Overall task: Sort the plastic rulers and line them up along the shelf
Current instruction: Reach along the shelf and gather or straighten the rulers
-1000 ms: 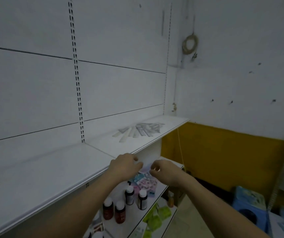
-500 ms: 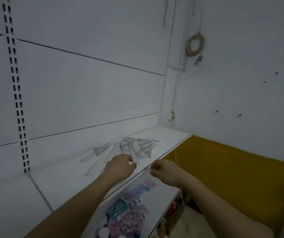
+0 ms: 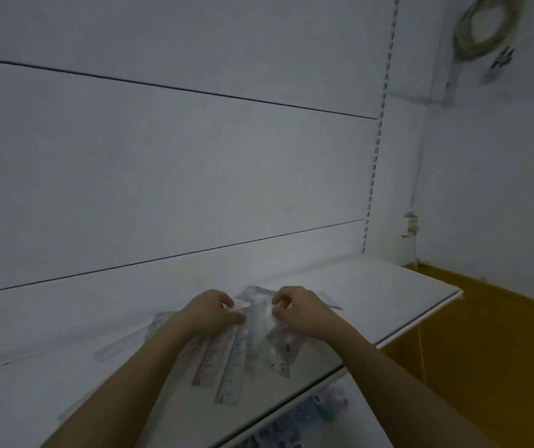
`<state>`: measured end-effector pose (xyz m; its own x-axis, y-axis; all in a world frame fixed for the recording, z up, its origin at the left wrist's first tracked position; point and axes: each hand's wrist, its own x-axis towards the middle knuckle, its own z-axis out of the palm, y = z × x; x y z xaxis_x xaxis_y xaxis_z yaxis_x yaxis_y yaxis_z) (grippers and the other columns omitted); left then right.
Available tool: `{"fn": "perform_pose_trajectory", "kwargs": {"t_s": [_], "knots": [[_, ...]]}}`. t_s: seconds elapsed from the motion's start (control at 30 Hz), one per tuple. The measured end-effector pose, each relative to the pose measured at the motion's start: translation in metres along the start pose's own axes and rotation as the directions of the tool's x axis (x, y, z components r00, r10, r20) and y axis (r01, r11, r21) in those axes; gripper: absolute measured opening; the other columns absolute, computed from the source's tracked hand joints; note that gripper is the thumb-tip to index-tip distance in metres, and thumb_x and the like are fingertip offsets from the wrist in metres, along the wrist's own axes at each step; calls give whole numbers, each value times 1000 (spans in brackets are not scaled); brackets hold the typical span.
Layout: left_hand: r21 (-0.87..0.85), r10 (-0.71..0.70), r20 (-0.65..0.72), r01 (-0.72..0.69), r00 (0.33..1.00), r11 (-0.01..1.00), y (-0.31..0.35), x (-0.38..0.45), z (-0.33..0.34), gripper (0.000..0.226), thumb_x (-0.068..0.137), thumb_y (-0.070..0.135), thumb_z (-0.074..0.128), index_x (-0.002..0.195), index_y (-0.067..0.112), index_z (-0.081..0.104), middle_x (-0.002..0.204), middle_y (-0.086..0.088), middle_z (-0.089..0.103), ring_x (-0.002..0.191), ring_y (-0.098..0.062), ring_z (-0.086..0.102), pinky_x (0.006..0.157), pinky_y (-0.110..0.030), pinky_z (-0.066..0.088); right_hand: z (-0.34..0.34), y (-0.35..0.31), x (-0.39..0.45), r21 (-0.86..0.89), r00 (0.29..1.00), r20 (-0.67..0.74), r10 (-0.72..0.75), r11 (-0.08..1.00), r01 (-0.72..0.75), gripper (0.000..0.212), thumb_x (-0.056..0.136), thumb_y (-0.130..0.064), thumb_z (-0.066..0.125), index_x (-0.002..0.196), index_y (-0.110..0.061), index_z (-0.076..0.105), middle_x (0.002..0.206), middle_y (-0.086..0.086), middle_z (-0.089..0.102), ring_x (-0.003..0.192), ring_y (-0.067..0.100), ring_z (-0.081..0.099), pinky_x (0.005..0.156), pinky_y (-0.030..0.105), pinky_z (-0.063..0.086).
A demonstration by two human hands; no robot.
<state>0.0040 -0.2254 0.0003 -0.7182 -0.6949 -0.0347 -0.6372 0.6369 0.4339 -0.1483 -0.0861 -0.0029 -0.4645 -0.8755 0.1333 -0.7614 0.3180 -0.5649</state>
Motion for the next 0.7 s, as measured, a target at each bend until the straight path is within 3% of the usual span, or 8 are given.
{"fn": "perform_pose_trajectory", "kwargs": {"t_s": [0.13, 0.2, 0.27, 0.33, 0.5, 0.63, 0.7], "knots": [[46, 23, 64, -26, 998, 999, 0, 9, -2, 67, 75, 57, 72, 130, 24, 56, 127, 0, 53, 106, -15, 53, 92, -26, 43, -10, 18, 61, -19, 997, 40, -60, 998, 61, 30, 90, -31, 63, 116, -15, 61, 107, 3, 62, 95, 17, 58, 84, 32, 49], [28, 15, 44, -16, 999, 999, -2, 7, 1, 63, 73, 55, 74, 128, 28, 56, 120, 3, 48, 101, -14, 50, 90, -27, 43, -9, 16, 85, -46, 987, 130, -95, 994, 102, 42, 89, -39, 65, 122, -13, 58, 105, 2, 57, 92, 15, 54, 79, 28, 44], [-4, 10, 24, -10, 1000, 1000, -5, 7, 4, 60, 72, 54, 76, 124, 30, 56, 114, 6, 45, 100, -13, 49, 88, -26, 44, -4, 14, 104, -72, 966, 236, -107, 989, 127, 55, 89, -45, 64, 131, -12, 52, 116, 4, 55, 100, 17, 53, 82, 25, 39], [-79, 10, 9, -9, 1000, 997, -11, 8, 7, 55, 70, 52, 78, 116, 31, 56, 110, 11, 47, 97, -10, 51, 82, -22, 44, 3, 16, 117, -78, 955, 275, -113, 987, 139, 63, 86, -51, 65, 133, -12, 51, 123, 4, 54, 111, 19, 53, 88, 26, 41], [-318, 23, -70, -44, 997, 947, -26, 14, 9, 45, 66, 29, 87, 103, 28, 60, 92, 10, 58, 75, -7, 54, 67, -21, 46, 11, 27, 124, -81, 957, 259, -131, 984, 157, 69, 81, -53, 69, 134, -13, 50, 125, 5, 54, 114, 21, 52, 96, 31, 43], [-529, 16, -118, -76, 993, 845, -33, 16, 10, 24, 79, 5, 76, 98, 16, 68, 67, 7, 59, 63, -4, 56, 66, -20, 46, 3, 39, 118, -6, 968, 244, -66, 998, 70, 61, 81, -47, 72, 128, -14, 52, 115, 3, 57, 101, 17, 55, 82, 27, 43], [-562, -38, -152, -55, 988, 825, -37, 17, 10, 12, 88, 7, 67, 96, 14, 71, 64, 6, 61, 64, -8, 56, 64, -20, 44, 2, 43, 118, -8, 973, 229, -38, 999, 40, 54, 79, -42, 76, 121, -13, 58, 113, 3, 60, 99, 17, 58, 83, 28, 45]]}}
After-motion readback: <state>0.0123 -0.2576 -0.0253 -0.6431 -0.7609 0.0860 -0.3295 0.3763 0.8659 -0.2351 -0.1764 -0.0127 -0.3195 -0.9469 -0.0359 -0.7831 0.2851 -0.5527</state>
